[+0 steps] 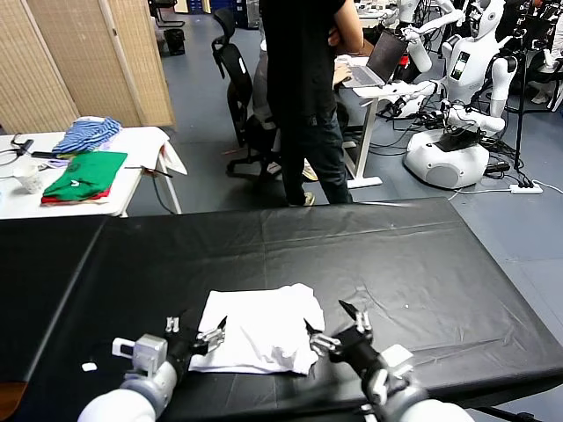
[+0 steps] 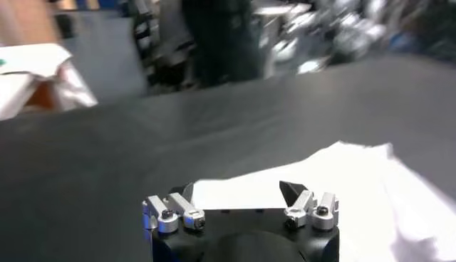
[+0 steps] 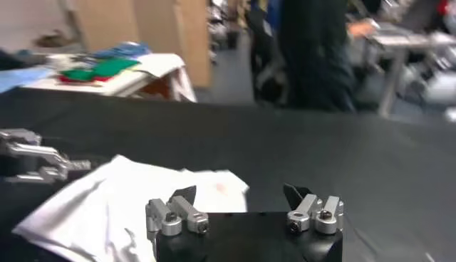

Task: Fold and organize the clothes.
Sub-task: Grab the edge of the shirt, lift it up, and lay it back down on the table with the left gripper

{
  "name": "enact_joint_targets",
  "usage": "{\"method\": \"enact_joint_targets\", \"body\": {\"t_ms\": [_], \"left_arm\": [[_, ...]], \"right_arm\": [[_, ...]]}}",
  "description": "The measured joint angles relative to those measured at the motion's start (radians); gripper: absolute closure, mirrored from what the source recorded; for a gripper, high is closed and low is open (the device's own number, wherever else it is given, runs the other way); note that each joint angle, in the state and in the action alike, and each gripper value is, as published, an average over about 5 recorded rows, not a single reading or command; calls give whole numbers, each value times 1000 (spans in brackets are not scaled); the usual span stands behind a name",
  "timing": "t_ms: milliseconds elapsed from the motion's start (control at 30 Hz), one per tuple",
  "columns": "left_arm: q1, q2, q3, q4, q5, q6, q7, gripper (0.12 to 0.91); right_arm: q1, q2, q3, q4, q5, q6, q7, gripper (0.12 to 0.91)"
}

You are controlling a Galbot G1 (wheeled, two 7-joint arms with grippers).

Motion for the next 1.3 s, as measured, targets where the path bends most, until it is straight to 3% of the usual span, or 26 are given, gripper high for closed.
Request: {"method": "enact_joint_targets", "body": {"t_ms": [167, 333, 933, 1167, 1300], "left_arm": [[16, -14, -4, -1, 12, -11, 0, 123], [18, -17, -4, -2, 13, -9, 2, 123], [5, -29, 10, 15, -5, 2, -3, 123], [13, -21, -28, 2, -4, 0, -8, 123], [28, -22, -65, 17, -17, -4, 7, 123]], "right_arm": [[51, 2, -53, -38, 0, -21, 1, 118], [49, -20, -54, -30, -5, -71, 7, 118], [-44, -161, 88, 73, -23, -77, 35, 118], [-86, -186, 130, 90, -34, -77, 41, 118], [-122, -181, 166, 127, -1, -77, 51, 118]]}}
